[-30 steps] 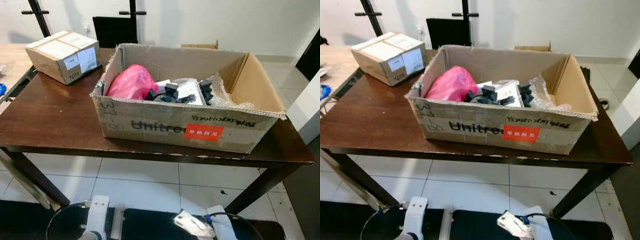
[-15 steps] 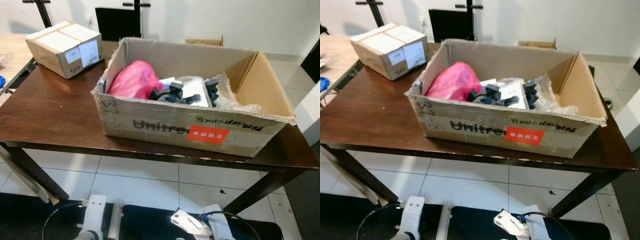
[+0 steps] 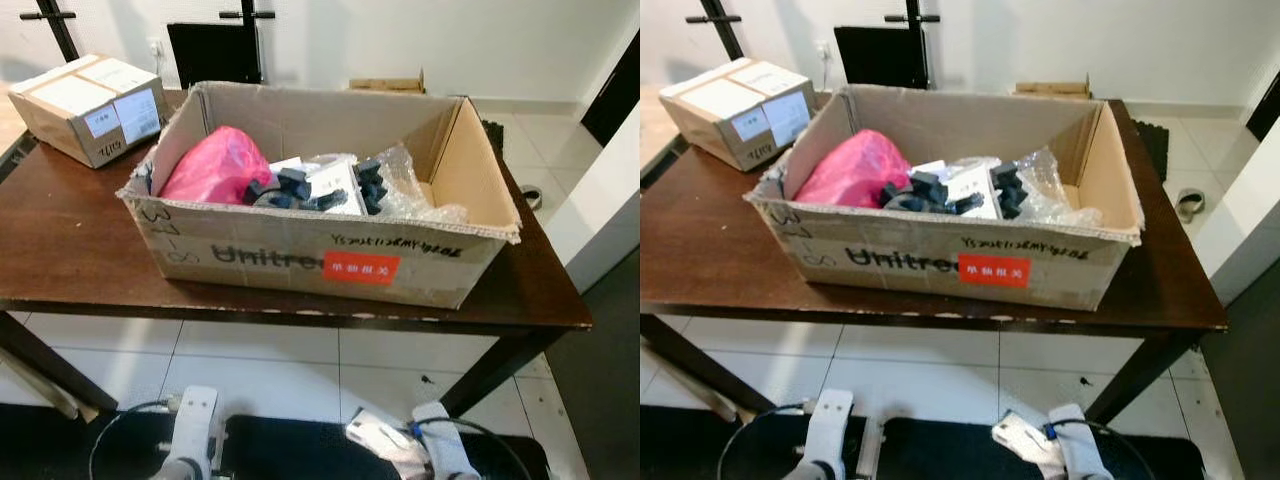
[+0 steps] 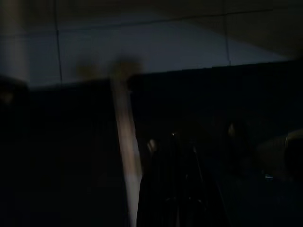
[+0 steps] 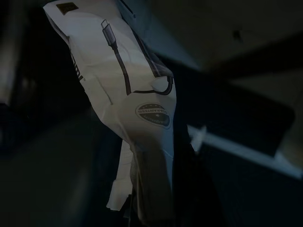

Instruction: Picking trash to rubbish bin

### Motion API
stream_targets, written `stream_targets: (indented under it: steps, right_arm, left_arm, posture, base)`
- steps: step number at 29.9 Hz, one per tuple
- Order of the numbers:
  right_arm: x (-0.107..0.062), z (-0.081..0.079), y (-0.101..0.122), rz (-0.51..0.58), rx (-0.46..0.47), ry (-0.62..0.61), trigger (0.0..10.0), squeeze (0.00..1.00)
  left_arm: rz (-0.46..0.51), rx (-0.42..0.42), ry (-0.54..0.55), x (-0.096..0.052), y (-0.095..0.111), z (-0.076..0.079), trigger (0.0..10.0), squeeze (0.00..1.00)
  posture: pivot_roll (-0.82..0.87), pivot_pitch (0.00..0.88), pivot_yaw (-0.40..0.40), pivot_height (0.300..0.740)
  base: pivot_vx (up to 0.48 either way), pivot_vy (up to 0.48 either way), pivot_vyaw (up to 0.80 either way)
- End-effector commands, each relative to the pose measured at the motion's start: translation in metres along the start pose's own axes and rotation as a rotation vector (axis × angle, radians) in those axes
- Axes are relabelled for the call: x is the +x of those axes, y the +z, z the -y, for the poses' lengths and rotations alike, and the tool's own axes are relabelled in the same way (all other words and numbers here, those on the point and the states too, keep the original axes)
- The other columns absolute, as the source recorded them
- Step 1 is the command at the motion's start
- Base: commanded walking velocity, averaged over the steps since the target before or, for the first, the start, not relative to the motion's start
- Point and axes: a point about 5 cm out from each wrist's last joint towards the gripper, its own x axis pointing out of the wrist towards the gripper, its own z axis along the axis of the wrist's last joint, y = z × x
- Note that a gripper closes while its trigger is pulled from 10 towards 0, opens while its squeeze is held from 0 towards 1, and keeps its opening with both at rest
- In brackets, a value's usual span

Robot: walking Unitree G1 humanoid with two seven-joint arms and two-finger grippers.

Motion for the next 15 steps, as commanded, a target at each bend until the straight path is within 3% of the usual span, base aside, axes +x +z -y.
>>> stream_targets:
  steps: [1, 2, 4, 5, 7, 9, 10, 11, 12, 13, 15]
  right_arm:
    - [0.001, 0.0, 0.017, 0.089, 0.008, 0.047, 10.0, 0.0]
    - [0.002, 0.0, 0.028, 0.138, -0.014, 0.089, 10.0, 0.0]
    - [0.002, 0.0, 0.028, 0.138, -0.014, 0.089, 10.0, 0.0]
    - [0.001, 0.0, 0.042, 0.193, -0.046, 0.151, 10.0, 0.0]
    - [0.0, -0.001, 0.052, 0.233, -0.081, 0.203, 10.0, 0.0]
    - [-0.013, -0.005, 0.085, 0.307, -0.325, 0.479, 10.0, 0.0]
    - [-0.019, -0.007, 0.092, 0.314, -0.392, 0.56, 10.0, 0.0]
    - [-0.026, -0.009, 0.101, 0.331, -0.432, 0.633, 10.0, 0.0]
    - [-0.026, -0.009, 0.101, 0.331, -0.432, 0.633, 10.0, 0.0]
    - [-0.036, -0.007, 0.114, 0.353, -0.42, 0.718, 10.0, 0.0]
    - [-0.068, 0.0, 0.145, 0.413, -0.427, 0.927, 10.0, 0.0]
  left_arm:
    - [0.01, 0.15, -0.052, -0.006, -0.004, -0.005, 10.0, 0.0]
    - [0.031, 0.238, -0.091, -0.008, -0.002, -0.007, 10.0, 0.0]
    - [0.031, 0.238, -0.091, -0.008, -0.002, -0.007, 10.0, 0.0]
    - [0.074, 0.298, -0.134, -0.012, 0.003, -0.012, 10.0, 0.0]
    - [0.106, 0.324, -0.164, -0.015, 0.008, -0.017, 10.0, 0.0]
    - [0.189, 0.352, -0.235, -0.025, 0.03, -0.037, 10.0, 0.0]
    - [0.208, 0.358, -0.258, -0.028, 0.036, -0.042, 10.0, 0.0]
    - [0.219, 0.369, -0.298, -0.031, 0.042, -0.044, 10.0, 0.0]
    - [0.219, 0.369, -0.298, -0.031, 0.042, -0.044, 10.0, 0.0]
    - [0.197, 0.404, -0.359, -0.036, 0.048, -0.046, 10.0, 0.0]
    - [0.118, 0.496, -0.573, -0.057, 0.064, -0.048, 10.0, 0.0]
  posture:
    - [-0.09, 0.116, 0.034, 0.74]
    - [-0.09, 0.116, 0.034, 0.74]
    - [-0.09, 0.116, 0.034, 0.74]
    - [-0.09, 0.116, 0.034, 0.74]
    - [-0.09, 0.115, 0.034, 0.74]
    - [-0.09, 0.112, 0.027, 0.74]
    - [-0.08, 0.111, 0.025, 0.74]
    - [-0.08, 0.111, 0.024, 0.74]
    - [-0.08, 0.111, 0.024, 0.74]
    - [-0.08, 0.109, 0.021, 0.74]
    - [-0.07, 0.11, 0.018, 0.74]
  base:
    - [0.0, 0.0, 0.0]
    - [0.0, 0.0, 0.0]
    - [0.0, 0.0, 0.0]
    - [0.0, 0.0, 0.0]
    - [0.0, 0.0, 0.0]
    - [0.0, 0.0, 0.0]
    - [0.0, 0.0, 0.0]
    - [0.0, 0.0, 0.0]
    - [0.0, 0.0, 0.0]
    - [0.0, 0.0, 0.0]
    - [0.0, 0.0, 0.0]
